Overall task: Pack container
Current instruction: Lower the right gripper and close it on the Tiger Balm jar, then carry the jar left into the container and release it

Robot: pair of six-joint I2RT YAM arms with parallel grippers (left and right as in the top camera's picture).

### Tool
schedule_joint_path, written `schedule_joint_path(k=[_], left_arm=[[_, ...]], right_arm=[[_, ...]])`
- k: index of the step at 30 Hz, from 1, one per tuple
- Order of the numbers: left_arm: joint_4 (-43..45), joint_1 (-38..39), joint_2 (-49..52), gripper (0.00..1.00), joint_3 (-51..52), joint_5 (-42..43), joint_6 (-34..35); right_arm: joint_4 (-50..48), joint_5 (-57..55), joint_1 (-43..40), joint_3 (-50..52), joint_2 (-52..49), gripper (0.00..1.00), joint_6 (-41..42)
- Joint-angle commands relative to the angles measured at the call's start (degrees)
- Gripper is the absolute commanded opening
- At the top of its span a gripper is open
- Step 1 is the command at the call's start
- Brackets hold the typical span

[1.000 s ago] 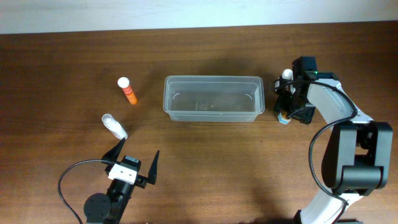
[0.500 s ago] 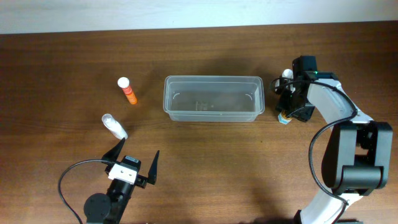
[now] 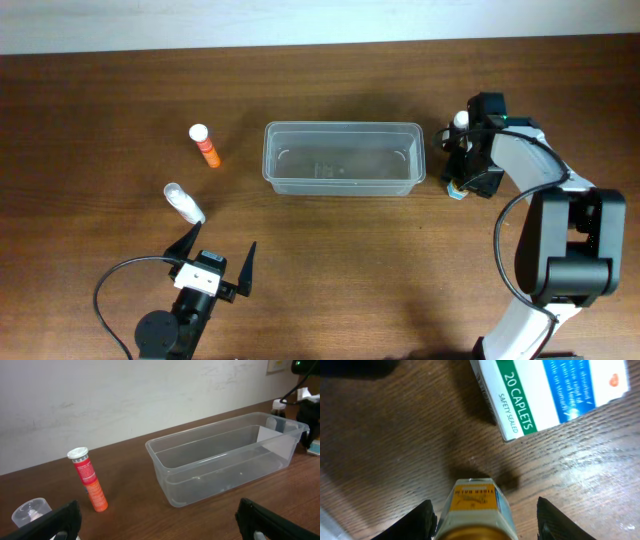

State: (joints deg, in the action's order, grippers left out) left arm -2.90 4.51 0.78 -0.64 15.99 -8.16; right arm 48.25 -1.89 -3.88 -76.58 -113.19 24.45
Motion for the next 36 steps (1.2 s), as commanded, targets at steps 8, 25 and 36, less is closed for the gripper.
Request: schedule_joint_path(k=[8,25,36], left_arm=[[-0.4,0.3,-0.5,0.99,0.1,-0.4,-0.7],[-0.4,0.3,-0.5,0.99,0.1,-0.4,-0.7],[-0.4,0.3,-0.5,0.99,0.1,-0.4,-0.7]], right_arm=[[-0.5,0.3,-0.3,0.5,-1.3,0.51,-0.5],[2.6,-0.2,-0.4,-1.2,-1.3,0.31,-0.5],[15.1,-0.1,-0.4,-11.3,-0.7,0.29,-0.7]])
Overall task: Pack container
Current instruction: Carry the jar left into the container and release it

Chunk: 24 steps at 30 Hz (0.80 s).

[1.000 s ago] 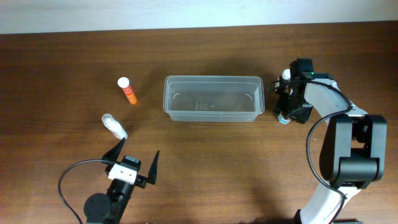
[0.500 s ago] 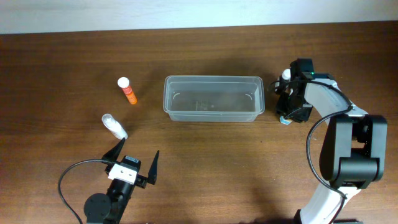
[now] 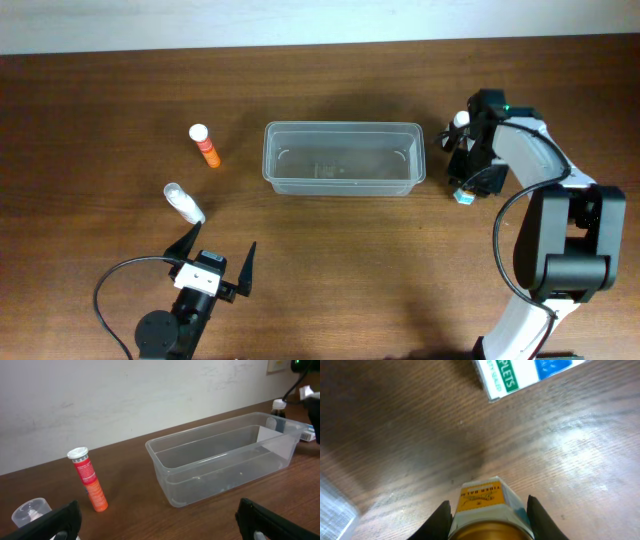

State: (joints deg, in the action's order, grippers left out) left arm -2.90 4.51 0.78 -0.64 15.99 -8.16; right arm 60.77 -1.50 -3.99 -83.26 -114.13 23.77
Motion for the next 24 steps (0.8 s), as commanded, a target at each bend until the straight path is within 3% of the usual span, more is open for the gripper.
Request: schedule_joint_path(k=[1,7,12,17,24], left_arm=[[-0.4,0.3,-0.5,0.99,0.1,-0.4,-0.7],[-0.4,0.3,-0.5,0.99,0.1,-0.4,-0.7],[-0.4,0.3,-0.5,0.99,0.1,-0.4,-0.7],[-0.4,0.3,-0.5,0.99,0.1,-0.4,-0.7],[-0.4,0.3,-0.5,0.99,0.1,-0.4,-0.7]], right_arm=[[4.0,-0.5,-0.3,-5.9,0.4,0.29,0.0],[13.9,0.4,-0.2,-15.0,2.8,0.30,0.0],[19.1,11.3,0.7,-21.7,5.4,0.30,-4.1],[19.1,15.0,5.0,-24.2,7.7,0.31,-4.1],[15.3,9.9,15.9,-24.7,7.6,0.35,-3.5]])
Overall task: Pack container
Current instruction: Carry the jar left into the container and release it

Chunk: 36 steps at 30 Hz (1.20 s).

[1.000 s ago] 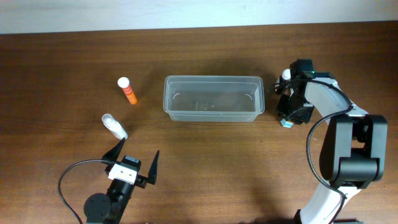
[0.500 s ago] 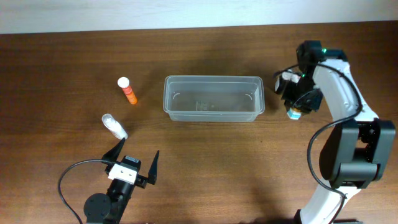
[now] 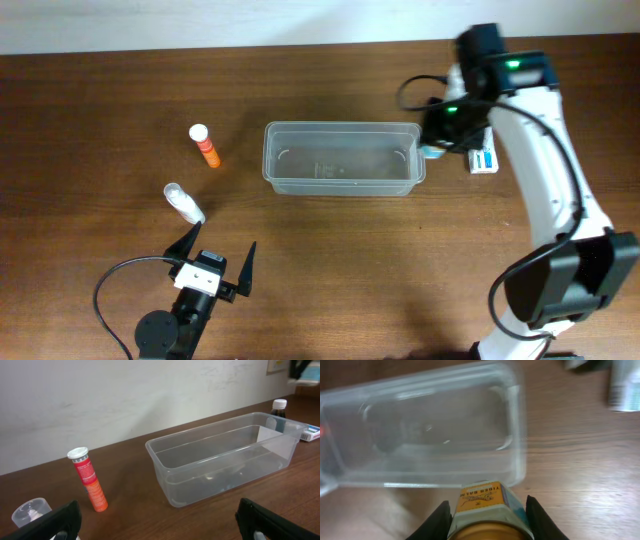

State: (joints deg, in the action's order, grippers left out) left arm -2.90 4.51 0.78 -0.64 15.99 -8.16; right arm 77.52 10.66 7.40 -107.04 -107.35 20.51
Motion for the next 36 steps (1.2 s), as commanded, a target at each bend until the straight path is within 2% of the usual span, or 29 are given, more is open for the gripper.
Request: schedule_joint_path(k=[1,10,26,36], left_arm=[[-0.4,0.3,-0.5,0.99,0.1,-0.4,-0.7],[-0.4,0.3,-0.5,0.99,0.1,-0.4,-0.7],[-0.4,0.3,-0.5,0.99,0.1,-0.4,-0.7],[-0.4,0.3,-0.5,0.99,0.1,-0.4,-0.7]], right_arm=[[-2.1,-2.8,5.6,-0.9,0.7,0.36,-0.1],[-5.7,-6.8,11.4,-0.9,-4.5,0.36,2.4],[-11.4,-9.9,11.7,-0.9,-15.0,0.36,2.4],[-13.6,-11.3,11.7,0.8,-18.1,0.36,2.3]])
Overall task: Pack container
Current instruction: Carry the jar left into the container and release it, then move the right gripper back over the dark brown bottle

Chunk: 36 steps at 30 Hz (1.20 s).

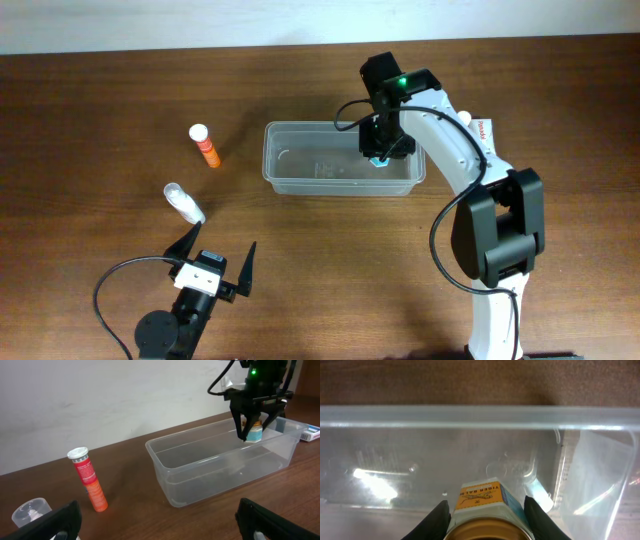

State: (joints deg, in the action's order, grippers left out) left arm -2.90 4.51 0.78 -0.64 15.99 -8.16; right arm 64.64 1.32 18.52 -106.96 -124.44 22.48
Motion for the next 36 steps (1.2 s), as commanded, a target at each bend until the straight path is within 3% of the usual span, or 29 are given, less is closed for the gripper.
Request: schedule_joint_path(k=[1,29,36], left_arm=[[-0.4,0.3,-0.5,0.99,0.1,-0.4,-0.7],[-0.4,0.3,-0.5,0.99,0.1,-0.4,-0.7],[-0.4,0.3,-0.5,0.99,0.1,-0.4,-0.7]], right_arm=[[-1.0,-2.1,0.6,1.0,-1.4,0.37,0.3],[-2.7,-2.4,0.5,1.3,-3.5,0.41,0.3],[4.6,-2.4,-0.5,-7.2,-2.4,0.47,-2.3]])
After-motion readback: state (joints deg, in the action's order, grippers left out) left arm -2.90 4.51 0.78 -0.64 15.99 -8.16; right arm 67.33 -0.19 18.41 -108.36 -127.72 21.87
